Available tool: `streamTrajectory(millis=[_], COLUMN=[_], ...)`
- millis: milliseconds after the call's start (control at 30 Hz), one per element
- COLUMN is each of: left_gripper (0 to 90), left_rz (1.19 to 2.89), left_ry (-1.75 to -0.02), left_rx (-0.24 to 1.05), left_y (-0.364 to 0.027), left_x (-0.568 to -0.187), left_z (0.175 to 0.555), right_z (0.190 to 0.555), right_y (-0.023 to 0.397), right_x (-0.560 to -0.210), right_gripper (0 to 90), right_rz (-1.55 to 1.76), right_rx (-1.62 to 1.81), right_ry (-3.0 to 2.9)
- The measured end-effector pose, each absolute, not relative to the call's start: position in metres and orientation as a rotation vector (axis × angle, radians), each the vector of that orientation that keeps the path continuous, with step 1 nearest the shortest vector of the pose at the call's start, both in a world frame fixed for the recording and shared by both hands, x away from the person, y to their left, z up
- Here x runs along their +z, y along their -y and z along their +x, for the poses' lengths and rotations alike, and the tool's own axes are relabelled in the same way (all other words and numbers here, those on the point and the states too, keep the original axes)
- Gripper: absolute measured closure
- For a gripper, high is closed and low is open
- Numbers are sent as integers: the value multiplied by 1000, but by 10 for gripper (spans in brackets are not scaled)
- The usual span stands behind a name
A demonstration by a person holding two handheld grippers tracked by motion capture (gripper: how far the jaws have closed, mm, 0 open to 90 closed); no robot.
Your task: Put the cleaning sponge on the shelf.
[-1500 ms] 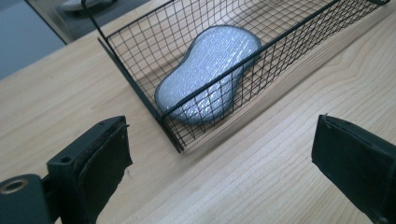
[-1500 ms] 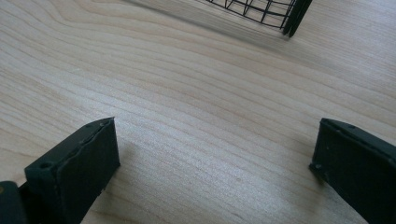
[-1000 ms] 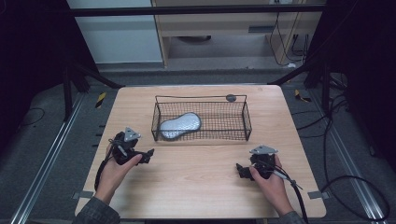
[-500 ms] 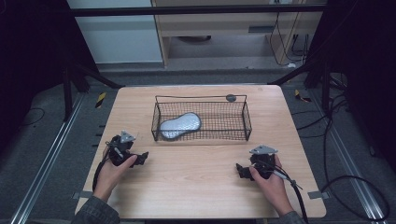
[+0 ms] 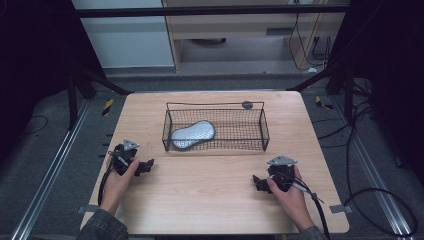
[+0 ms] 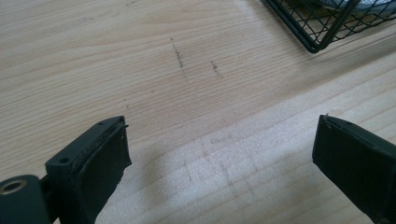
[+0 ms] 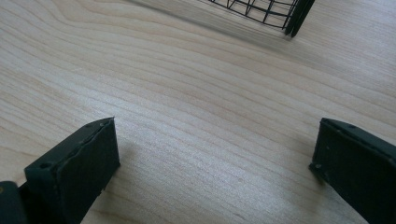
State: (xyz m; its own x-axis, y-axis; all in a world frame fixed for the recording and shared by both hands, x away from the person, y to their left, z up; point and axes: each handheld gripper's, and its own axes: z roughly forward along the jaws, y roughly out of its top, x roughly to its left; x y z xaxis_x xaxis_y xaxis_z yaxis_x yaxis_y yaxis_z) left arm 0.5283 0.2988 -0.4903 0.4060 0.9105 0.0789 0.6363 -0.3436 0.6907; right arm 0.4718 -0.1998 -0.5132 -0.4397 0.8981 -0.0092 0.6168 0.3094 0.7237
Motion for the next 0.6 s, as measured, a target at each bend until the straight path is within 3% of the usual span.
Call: streamTrajectory(millis=[600], left_gripper=[0], left_rz=[2037], left_ry=[-1322], left_rx=[581], left_y=[-294], left_x=[-508], left_z=[537], right_z=[472], right_y=[200], right_x=[-513], right_gripper=[7], right_rz=[1348], right_rx=[921], right_ry=[-2169])
